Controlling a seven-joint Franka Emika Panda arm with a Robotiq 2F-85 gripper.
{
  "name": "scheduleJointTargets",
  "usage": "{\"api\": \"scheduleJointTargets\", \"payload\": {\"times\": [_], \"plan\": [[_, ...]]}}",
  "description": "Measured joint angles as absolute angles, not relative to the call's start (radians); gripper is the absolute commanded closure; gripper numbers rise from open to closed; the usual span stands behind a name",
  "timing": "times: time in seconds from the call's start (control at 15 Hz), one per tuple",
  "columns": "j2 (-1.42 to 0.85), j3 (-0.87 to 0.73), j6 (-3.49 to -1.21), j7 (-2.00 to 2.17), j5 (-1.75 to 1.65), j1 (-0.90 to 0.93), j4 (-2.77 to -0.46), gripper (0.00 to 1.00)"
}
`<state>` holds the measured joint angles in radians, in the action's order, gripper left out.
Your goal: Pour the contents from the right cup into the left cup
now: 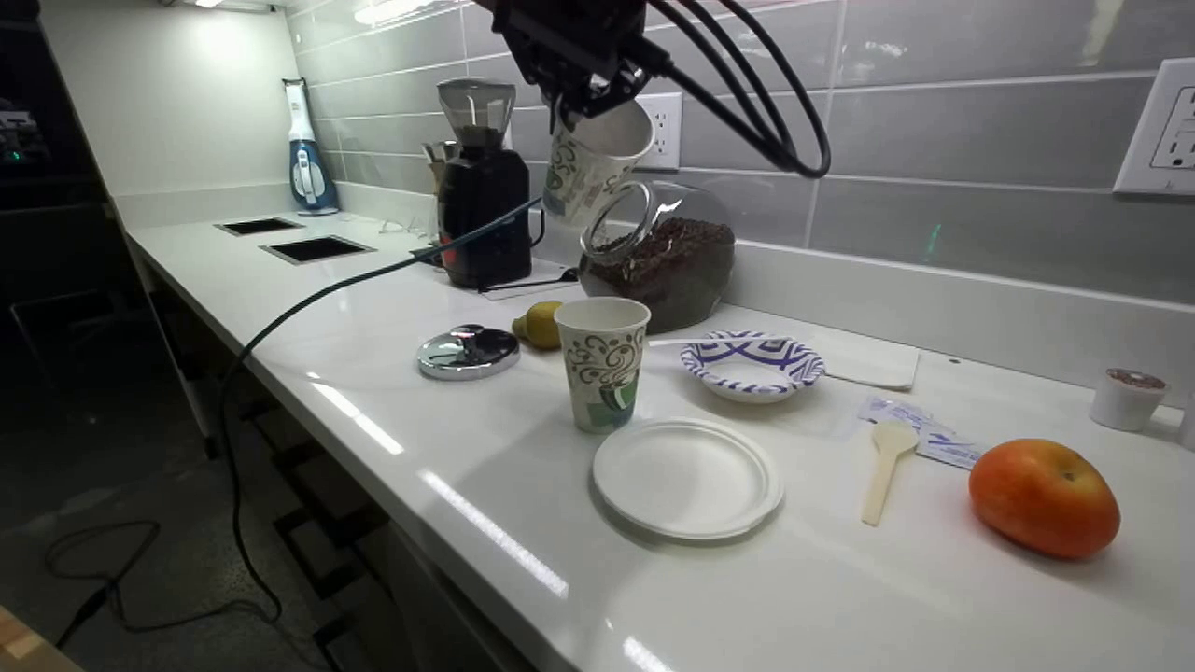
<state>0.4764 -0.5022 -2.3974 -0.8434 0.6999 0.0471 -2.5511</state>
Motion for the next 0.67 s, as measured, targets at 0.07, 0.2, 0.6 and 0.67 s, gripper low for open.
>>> {"api": "scheduleJointTargets", "payload": {"times": [0.07,0.2,0.6,0.67], "plan": [[0.476,-0.507,-2.386,-0.858,0.729,0.042,-2.557,0.99],[0.476,-0.514,-2.355,-0.888,0.784,0.030,-2.569,0.99],[0.472,-0.514,-2.289,-0.957,0.862,-0.007,-2.589,0.97],[0.472,-0.513,-2.289,-0.957,0.862,-0.007,-2.589,0.97]]}}
